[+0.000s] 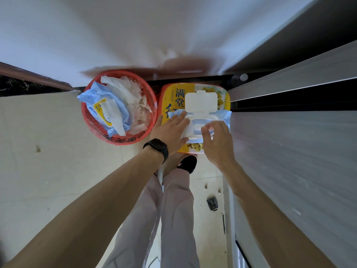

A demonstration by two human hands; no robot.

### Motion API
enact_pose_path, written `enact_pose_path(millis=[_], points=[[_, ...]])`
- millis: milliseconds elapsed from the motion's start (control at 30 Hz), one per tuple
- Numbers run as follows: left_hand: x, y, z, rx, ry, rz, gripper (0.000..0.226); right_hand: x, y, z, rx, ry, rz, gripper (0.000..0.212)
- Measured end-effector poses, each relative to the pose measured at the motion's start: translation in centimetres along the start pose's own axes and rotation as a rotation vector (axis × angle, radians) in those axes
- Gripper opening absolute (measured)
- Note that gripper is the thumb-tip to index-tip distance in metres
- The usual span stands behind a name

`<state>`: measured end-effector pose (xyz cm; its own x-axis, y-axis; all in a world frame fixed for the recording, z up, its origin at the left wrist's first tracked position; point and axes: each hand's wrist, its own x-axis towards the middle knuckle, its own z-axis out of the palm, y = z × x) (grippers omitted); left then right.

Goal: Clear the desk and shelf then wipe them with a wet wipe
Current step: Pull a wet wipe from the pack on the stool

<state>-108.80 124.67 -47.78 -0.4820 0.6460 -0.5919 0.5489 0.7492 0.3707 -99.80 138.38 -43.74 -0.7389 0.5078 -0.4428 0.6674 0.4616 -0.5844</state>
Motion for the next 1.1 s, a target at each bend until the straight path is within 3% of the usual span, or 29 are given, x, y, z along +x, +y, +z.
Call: enact_pose_path(millis=[200,433,567,667,800,900,1033,1100], points=[[0.2,0.1,-0.3,-0.050,0.004,-0.051,0.062,-5.6,-3.0,-5.0,0.518,0.244,0.375,0.012],[0.3,0.6,-1.4,-0.070,-0.088,-0.057,0.080,-10.1,-1.8,-9.4,0.589,0.633,0.540,0.023],[-0.9,1.8,-2.6,0.201,-0.052,0.132,0.064,-11.7,-2.3,-11.9,0.605,0.789,0.539,0.022],[-1.4,2.9,-3.2,0.383,-0.064,0.306,0.072,-12.8,-2.2,-12.7,0.644,0.861,0.528,0.017],[-0.1,5.1,-2.4,0.506,-0.132,0.405,0.080,-14.3,-0.6,-11.5,0.628,0.862,0.563,0.015],[1.2,6.0,-1.1,0.554,-0.204,0.342,0.087,-15.4,1.0,-9.1,0.588,0.812,0.613,0.011],[1.1,6.3,0.4,0.530,-0.169,0.295,0.096,-16.7,2.6,-5.4,0.532,0.706,0.668,0.011],[1.2,7.2,0.0,0.471,-0.150,0.333,0.088,-16.9,3.0,-4.3,0.504,0.677,0.689,0.009]])
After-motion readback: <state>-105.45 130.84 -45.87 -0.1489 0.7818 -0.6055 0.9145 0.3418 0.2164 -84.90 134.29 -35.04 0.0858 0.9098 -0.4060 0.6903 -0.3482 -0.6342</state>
